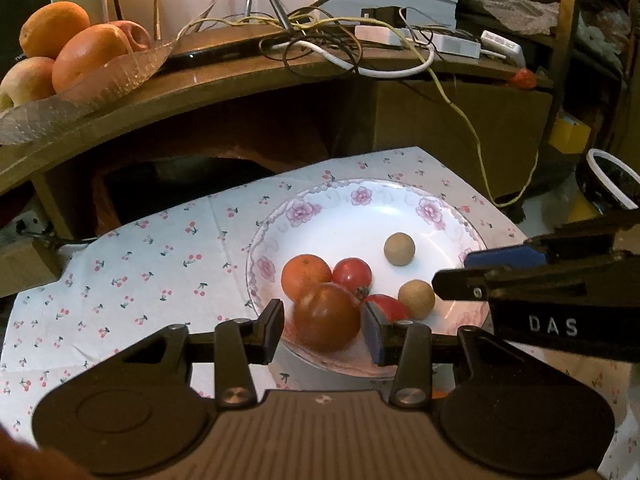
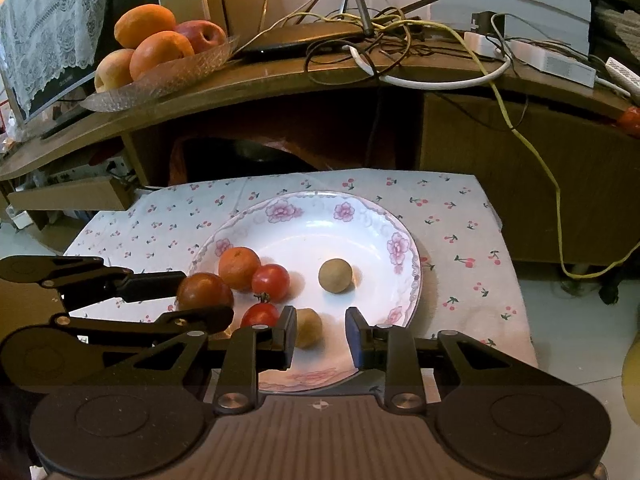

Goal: Organize fruits
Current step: 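Carry the dark-red fruit and kiwi into the white plate with both tools, then open both tools to release the fruits and pull back from the plate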

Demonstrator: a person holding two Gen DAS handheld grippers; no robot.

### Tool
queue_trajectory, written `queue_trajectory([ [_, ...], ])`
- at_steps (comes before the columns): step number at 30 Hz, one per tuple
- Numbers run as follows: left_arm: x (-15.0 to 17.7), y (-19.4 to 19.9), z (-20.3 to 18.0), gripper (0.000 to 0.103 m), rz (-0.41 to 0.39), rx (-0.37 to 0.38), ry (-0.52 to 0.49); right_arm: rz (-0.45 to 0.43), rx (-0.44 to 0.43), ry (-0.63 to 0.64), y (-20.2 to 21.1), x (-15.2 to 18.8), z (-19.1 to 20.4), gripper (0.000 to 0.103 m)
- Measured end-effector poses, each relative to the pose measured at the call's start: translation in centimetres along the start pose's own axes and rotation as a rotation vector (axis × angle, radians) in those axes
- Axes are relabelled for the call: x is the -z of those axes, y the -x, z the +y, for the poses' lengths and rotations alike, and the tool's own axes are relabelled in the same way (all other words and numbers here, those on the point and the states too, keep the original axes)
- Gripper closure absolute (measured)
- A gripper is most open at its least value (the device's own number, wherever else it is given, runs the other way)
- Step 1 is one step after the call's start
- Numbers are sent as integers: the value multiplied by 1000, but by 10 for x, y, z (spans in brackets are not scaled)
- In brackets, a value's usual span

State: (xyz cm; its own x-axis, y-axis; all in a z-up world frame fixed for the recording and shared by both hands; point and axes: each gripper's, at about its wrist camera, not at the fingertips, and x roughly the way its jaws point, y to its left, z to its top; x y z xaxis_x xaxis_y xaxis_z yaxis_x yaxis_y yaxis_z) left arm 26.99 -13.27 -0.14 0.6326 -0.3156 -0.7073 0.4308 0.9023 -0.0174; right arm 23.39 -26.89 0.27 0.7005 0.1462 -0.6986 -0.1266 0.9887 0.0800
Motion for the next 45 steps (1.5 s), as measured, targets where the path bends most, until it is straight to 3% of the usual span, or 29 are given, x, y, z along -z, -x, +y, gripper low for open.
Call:
queue_trajectory([
  [24,0,18,-1,52,-17,8,-8,4,-17,12,9,5,6,72],
  [45,28,37,-2,52,40,50,-94,65,-92,61,23,29,20,69],
])
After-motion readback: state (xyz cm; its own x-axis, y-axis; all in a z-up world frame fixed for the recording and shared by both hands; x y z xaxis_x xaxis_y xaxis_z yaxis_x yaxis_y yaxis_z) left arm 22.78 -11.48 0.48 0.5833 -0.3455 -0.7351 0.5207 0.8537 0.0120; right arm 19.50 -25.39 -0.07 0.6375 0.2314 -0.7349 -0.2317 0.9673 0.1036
